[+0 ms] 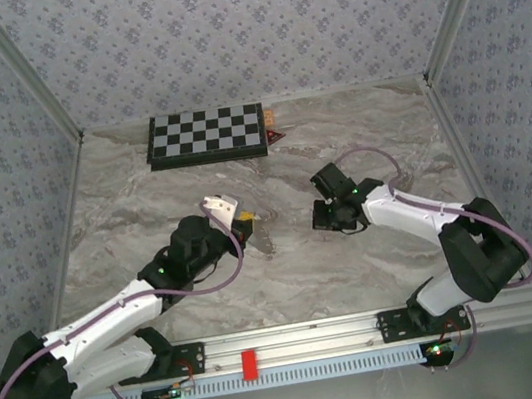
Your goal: Put the keys on the keyring
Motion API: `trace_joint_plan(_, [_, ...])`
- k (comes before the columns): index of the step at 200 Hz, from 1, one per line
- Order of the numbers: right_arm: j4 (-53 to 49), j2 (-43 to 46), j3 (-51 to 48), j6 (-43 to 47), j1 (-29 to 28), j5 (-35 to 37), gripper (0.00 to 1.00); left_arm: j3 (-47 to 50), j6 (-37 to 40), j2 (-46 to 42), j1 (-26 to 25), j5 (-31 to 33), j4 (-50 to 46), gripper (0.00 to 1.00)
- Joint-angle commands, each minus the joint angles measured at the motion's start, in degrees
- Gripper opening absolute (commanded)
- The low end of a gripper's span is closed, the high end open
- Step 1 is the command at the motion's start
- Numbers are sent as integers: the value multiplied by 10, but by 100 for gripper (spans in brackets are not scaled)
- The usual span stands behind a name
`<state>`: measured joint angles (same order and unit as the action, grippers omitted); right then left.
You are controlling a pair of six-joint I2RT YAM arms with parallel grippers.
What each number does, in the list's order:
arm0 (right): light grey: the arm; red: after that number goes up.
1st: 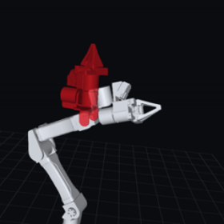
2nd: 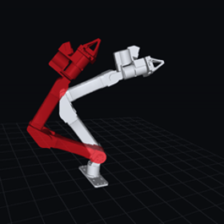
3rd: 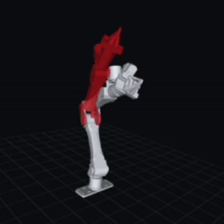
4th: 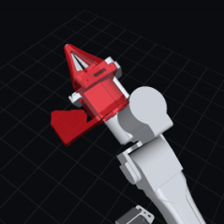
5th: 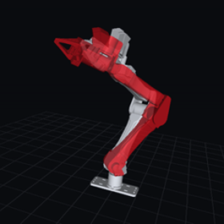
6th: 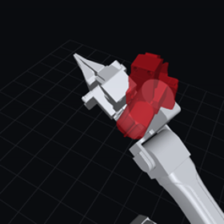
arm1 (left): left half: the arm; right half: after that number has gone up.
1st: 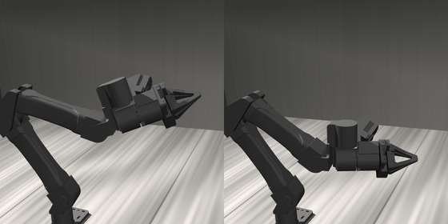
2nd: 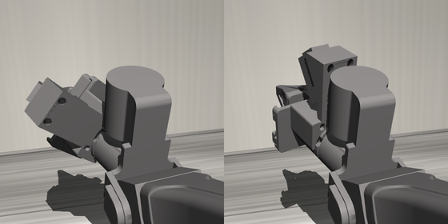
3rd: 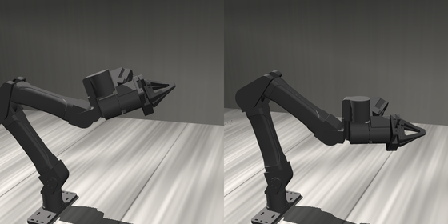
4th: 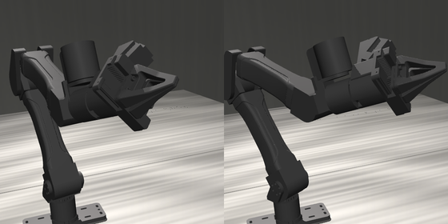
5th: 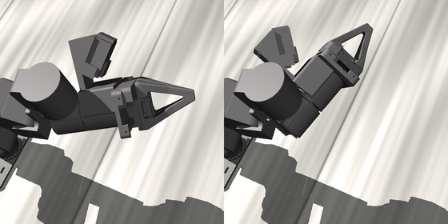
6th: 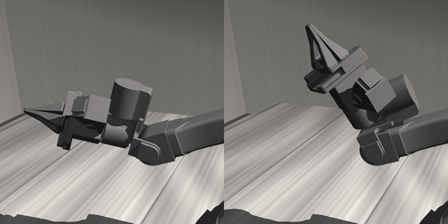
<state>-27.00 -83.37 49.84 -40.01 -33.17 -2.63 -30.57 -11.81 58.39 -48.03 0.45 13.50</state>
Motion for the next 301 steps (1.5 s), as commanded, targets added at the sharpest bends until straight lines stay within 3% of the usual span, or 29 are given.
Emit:
trace_joint_plan(1, [-63,-21,29,64,3,-50,0,-8,1,-1,-3,-7,26,0])
trace_joint_plan(35, [-114,-49,62,121,11,-98,0,-8,2,-1,-3,-7,27,0])
trace_joint_plan(102, [-231,-142,119,206,1,-118,0,-9,2,-4,-4,-8,23,0])
trace_joint_plan(168, [-322,-218,174,252,-29,-86,0,-10,2,-5,-3,-12,21,0])
trace_joint_plan(234, [-339,-252,218,271,-30,-86,0,-11,0,-2,-4,-17,21,0])
trace_joint_plan(267, [-322,-202,211,252,-28,-80,20,-11,0,-3,-3,-16,22,0])
trace_joint_plan(301, [-282,-128,167,226,-24,-51,24,-11,-3,1,-3,-17,25,0])
